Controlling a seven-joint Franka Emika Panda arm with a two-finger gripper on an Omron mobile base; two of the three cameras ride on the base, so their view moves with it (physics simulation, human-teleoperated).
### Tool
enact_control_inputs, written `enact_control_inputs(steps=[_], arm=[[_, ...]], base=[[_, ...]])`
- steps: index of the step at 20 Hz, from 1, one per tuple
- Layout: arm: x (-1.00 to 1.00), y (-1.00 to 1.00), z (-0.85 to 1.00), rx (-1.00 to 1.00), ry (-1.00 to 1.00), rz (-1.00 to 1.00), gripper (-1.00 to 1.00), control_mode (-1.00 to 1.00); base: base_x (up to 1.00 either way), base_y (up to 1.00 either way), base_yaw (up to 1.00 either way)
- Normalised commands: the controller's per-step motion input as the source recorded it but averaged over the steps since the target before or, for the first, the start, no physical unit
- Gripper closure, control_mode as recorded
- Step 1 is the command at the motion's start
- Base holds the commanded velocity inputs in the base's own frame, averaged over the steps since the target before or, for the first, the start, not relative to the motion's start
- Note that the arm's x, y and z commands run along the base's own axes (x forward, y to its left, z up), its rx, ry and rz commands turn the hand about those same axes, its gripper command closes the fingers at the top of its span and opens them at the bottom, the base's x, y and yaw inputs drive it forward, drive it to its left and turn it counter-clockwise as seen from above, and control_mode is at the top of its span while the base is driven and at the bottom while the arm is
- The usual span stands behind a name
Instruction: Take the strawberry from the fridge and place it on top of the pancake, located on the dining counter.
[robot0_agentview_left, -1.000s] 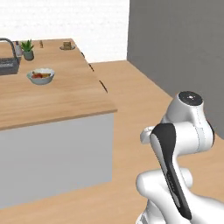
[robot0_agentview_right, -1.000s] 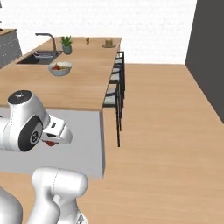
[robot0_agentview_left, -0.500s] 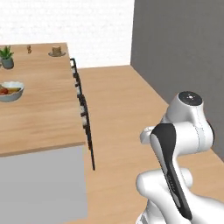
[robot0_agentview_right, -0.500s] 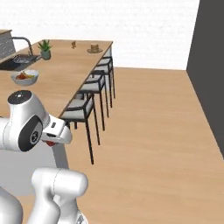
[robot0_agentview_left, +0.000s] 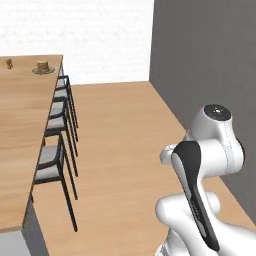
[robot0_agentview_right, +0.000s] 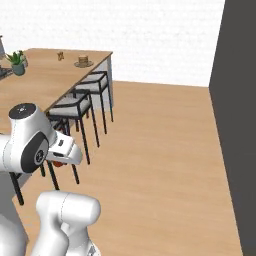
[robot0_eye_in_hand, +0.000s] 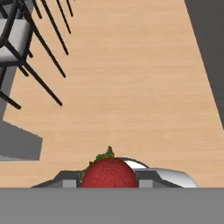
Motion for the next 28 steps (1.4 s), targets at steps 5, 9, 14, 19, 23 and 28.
enact_control_inputs(steps=[5,9,14,19,23,28], arm=[[0.0,0.0,0.0,0.0,0.0,0.0,1.0,1.0],[0.0,0.0,0.0,0.0,0.0,0.0,1.0,1.0],[0.0,0.0,0.0,0.0,0.0,0.0,1.0,1.0],[0.0,0.0,0.0,0.0,0.0,0.0,1.0,1.0],[0.0,0.0,0.0,0.0,0.0,0.0,1.0,1.0],[0.0,0.0,0.0,0.0,0.0,0.0,1.0,1.0]], base=[[1.0,-0.87,0.2],[1.0,-0.4,0.2],[1.0,-0.15,0.19],[1.0,-0.14,0.25],[1.0,-0.01,0.4],[1.0,-0.14,0.49]])
